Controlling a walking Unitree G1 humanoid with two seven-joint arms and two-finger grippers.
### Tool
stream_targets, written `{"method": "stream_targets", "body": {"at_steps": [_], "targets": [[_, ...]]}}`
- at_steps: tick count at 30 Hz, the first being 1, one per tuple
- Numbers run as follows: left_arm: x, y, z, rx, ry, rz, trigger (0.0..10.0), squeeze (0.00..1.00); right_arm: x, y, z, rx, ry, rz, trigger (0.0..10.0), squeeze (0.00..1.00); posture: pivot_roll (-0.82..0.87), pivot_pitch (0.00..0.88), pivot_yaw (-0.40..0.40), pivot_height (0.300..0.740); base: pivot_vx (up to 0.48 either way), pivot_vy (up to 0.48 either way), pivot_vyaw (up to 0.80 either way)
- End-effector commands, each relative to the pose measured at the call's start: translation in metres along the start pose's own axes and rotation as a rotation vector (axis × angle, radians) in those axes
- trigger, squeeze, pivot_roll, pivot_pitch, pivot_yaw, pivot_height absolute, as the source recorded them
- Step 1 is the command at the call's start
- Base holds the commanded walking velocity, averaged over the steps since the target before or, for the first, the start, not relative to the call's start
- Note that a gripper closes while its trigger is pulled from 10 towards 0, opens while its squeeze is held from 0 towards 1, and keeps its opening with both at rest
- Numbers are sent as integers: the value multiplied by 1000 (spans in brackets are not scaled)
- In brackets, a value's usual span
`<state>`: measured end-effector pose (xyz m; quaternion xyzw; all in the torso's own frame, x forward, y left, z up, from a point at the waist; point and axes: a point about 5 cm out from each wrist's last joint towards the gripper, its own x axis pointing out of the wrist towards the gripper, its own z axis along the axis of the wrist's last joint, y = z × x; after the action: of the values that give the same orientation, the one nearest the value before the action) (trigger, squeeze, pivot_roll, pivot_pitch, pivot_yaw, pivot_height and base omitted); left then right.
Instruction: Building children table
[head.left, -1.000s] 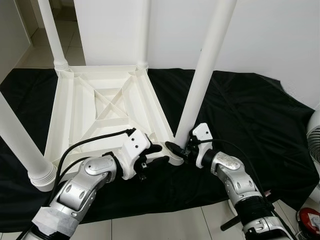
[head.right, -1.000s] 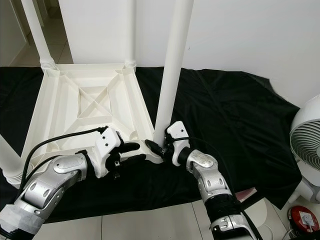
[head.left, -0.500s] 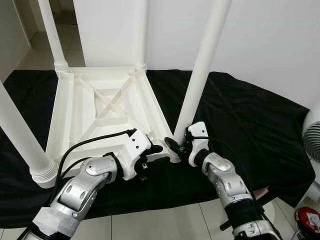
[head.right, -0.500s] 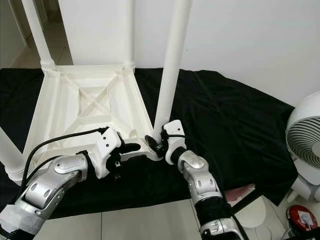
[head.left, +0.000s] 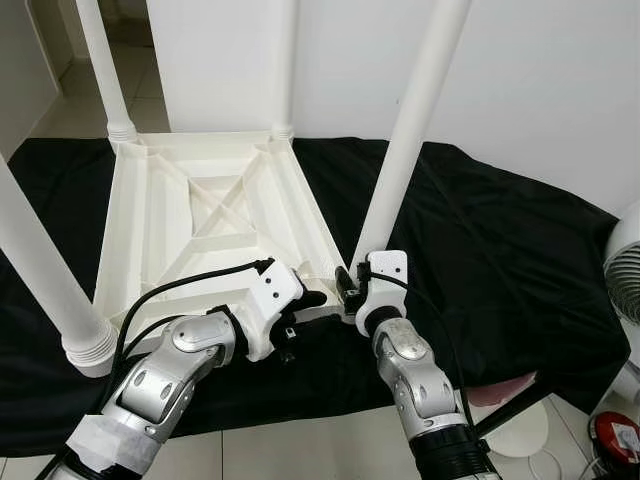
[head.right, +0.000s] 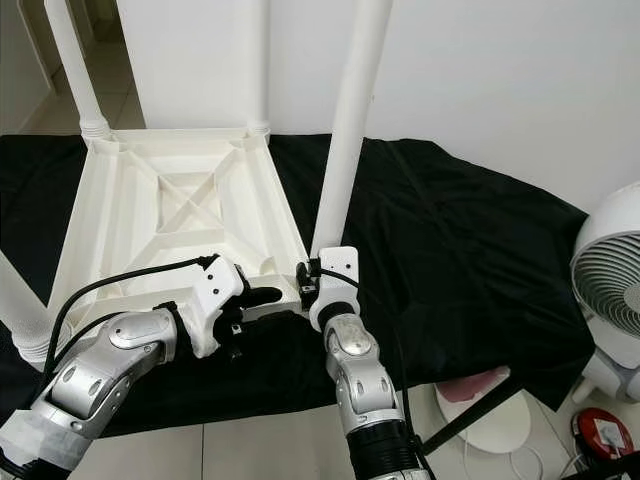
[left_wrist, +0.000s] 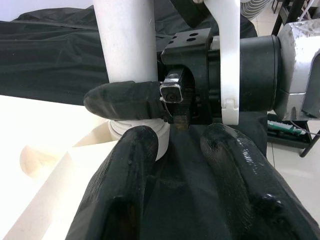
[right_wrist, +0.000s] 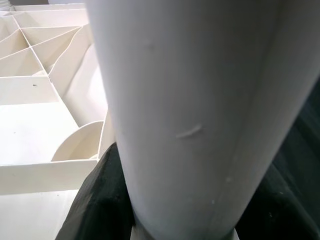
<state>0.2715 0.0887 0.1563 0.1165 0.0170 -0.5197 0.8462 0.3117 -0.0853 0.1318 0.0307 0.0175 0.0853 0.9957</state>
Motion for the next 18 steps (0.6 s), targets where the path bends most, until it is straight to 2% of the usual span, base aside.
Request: {"method": "stream_targets", "body": {"at_steps": [1, 7, 8, 12, 14, 18], "targets": [[2, -4, 0, 7, 2, -46, 10000, 0, 1, -8, 14, 0, -47, -52, 10000, 0, 51, 26, -84, 740, 0, 0, 0], [2, -4, 0, 9, 0, -45, 10000, 0, -1, -6, 15, 3, -49, -71, 10000, 0, 53, 24, -86, 740, 0, 0, 0], [2, -5, 0, 8, 0, -46, 10000, 0, -1, -8, 15, 8, -53, -78, 10000, 1000, 53, 23, -88, 740, 0, 0, 0], [2, -6, -1, 6, 2, -45, 10000, 0, -3, -13, 19, 33, -76, -68, 10000, 1000, 55, 20, -91, 740, 0, 0, 0], [2, -6, -1, 4, 2, -45, 10000, 0, -7, -15, 21, 64, -86, -16, 10000, 1000, 55, 20, -92, 740, 0, 0, 0], [2, -7, -2, 4, 3, -47, 10000, 0, -10, -15, 21, 65, -89, 33, 10000, 1000, 52, 18, -90, 740, 0, 0, 0]]}}
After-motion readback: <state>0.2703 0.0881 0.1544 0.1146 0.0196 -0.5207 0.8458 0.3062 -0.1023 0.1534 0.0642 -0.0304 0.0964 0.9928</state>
